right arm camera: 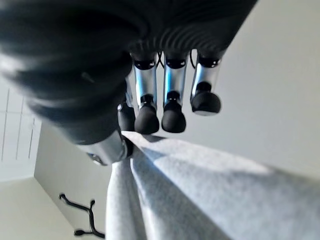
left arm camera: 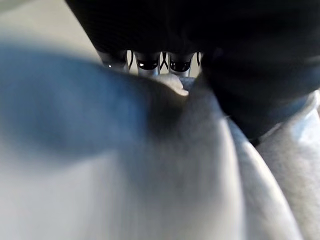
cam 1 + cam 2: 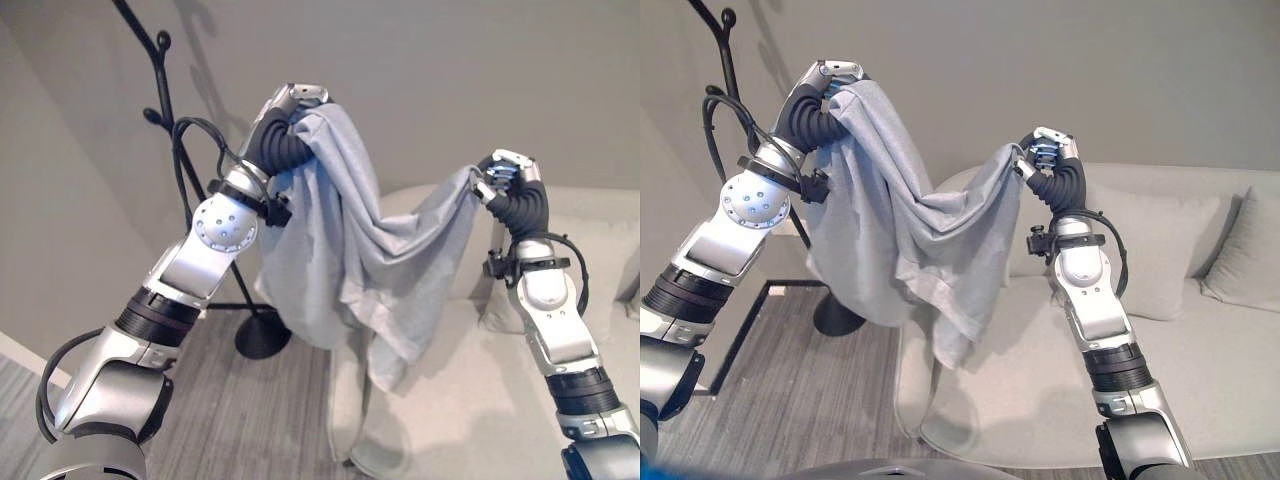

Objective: Hang the clothes on the sofa on the clothes rack.

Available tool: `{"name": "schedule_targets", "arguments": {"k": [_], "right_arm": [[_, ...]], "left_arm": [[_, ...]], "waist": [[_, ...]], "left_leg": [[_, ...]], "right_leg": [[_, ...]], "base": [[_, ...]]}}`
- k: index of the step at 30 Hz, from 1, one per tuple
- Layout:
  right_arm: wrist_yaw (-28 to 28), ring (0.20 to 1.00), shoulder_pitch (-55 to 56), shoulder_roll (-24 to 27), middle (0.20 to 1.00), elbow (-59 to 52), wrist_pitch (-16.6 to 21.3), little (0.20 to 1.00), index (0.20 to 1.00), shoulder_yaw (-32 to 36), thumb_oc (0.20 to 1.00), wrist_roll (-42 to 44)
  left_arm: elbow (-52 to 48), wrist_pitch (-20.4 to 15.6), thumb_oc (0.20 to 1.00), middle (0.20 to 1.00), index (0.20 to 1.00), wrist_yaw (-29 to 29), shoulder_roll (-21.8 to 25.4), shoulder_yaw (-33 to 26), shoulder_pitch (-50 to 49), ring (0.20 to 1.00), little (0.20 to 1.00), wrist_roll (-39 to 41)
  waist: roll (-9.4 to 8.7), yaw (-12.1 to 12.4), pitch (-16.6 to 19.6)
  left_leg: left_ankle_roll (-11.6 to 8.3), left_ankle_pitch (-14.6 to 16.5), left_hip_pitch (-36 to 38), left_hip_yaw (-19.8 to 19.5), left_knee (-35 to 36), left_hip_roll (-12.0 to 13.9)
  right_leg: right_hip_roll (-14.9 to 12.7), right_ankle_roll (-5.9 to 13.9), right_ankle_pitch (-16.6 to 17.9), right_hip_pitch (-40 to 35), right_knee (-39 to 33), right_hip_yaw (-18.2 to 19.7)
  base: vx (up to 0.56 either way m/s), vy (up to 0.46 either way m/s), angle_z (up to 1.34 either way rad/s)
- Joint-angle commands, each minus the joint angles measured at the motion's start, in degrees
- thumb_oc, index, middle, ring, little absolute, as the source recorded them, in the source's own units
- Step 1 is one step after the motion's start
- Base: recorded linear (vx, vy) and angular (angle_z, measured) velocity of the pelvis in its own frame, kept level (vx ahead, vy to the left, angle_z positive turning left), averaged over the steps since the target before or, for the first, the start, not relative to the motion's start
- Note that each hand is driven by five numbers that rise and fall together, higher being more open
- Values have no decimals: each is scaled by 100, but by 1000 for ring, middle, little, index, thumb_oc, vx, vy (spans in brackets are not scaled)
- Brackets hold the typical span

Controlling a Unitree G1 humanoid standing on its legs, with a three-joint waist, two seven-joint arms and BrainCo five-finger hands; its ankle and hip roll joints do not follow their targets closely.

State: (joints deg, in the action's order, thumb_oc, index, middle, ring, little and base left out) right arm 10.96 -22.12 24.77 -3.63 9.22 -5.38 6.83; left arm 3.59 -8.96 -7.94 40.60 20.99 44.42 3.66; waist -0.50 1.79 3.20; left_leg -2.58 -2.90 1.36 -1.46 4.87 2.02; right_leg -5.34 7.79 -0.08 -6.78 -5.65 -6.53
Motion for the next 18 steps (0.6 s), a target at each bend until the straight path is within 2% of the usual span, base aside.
{"name": "schedule_targets", "arguments": {"k": [1,4,7,8,9,10,11,12,13,14,15,16,17,18], "right_arm": [[15,200,77,216,200,-279,259,200,200,212,200,186],[38,200,71,266,200,-276,281,200,200,249,200,204],[71,200,63,337,200,-267,286,200,200,311,200,205],[160,200,-63,392,200,-223,338,200,200,350,200,252],[160,200,-65,391,200,-221,339,200,200,351,200,252],[229,200,-105,452,200,-201,357,200,200,370,200,251],[273,200,-90,478,200,-195,359,200,200,379,200,251],[332,200,-89,519,200,-182,374,200,200,395,200,240],[338,200,-90,519,200,-176,380,200,200,400,200,240],[369,200,-51,564,200,-182,363,200,200,435,200,221],[398,200,-24,616,200,-182,355,200,200,482,200,197],[463,200,17,683,200,-133,344,200,200,531,200,142],[432,200,38,721,200,-107,332,200,200,549,200,122],[431,200,41,725,200,-107,333,200,200,552,200,123]], "left_arm": [[296,-130,200,200,200,-55,31,-307,205,200,200,-106],[283,-144,200,200,200,-59,-21,-309,255,200,200,-101],[285,-163,200,200,200,-31,-129,-265,298,200,200,-103],[328,-197,200,200,200,-60,-86,-194,474,200,200,9],[331,-198,200,200,200,-60,-86,-192,478,200,200,10],[366,-220,200,200,200,-86,-75,-140,573,200,200,119],[391,-229,200,200,200,-93,-55,-97,614,200,200,176],[442,-252,200,200,200,-155,-69,-50,680,200,200,215],[461,-260,200,200,200,-163,-74,-31,700,200,200,218],[464,-264,200,200,200,-164,-34,-23,718,200,200,269],[487,-255,200,200,200,-179,-33,-1,751,200,200,306],[509,-291,200,200,200,-229,-38,46,798,200,200,357],[576,-294,200,200,200,-231,-61,67,837,200,200,358],[584,-298,200,200,200,-232,-67,71,842,200,200,358]], "waist": [[-259,23,427],[-298,-32,357],[-308,-122,255],[-356,-173,189],[-357,-174,191],[-424,-220,183],[-432,-226,182],[-450,-242,189],[-440,-234,188],[-408,-227,188],[-367,-231,206],[-293,-199,214],[-235,-213,252],[-230,-213,245]], "left_leg": [[139,229,-132,-84,-211,-258],[127,392,-373,-114,-690,-308],[45,442,-605,-52,-988,-206],[-73,297,-790,-124,-975,131],[-74,295,-794,-126,-972,131],[-174,38,-840,-211,-865,623],[-210,-87,-817,-215,-774,815],[-278,-255,-823,-267,-673,1115],[-298,-276,-793,-266,-617,1142],[-358,-408,-747,-305,-462,1309],[-440,-530,-665,-342,-269,1443],[-586,-604,-657,-548,-206,1550],[-674,-497,-579,-690,-174,1523],[-677,-490,-574,-696,-178,1527]], "right_leg": [[268,54,299,408,76,256],[207,59,291,385,68,222],[133,61,302,369,88,95],[-20,129,310,452,123,102],[-19,129,309,457,126,101],[-179,208,285,532,159,175],[-190,218,248,571,199,181],[-291,305,232,580,207,234],[-267,298,221,580,215,231],[-281,330,166,535,220,231],[-319,361,128,502,221,224],[-428,450,165,451,193,254],[-497,492,187,435,194,276],[-492,492,186,422,190,269]], "base": [[-34,-28,1],[-45,13,5],[-77,111,28],[-58,134,41],[-67,304,27],[-2,222,-18],[22,390,7],[39,212,10],[54,245,-4],[68,190,-27],[91,483,-25],[113,581,-12],[77,467,-5],[75,324,-1]]}}
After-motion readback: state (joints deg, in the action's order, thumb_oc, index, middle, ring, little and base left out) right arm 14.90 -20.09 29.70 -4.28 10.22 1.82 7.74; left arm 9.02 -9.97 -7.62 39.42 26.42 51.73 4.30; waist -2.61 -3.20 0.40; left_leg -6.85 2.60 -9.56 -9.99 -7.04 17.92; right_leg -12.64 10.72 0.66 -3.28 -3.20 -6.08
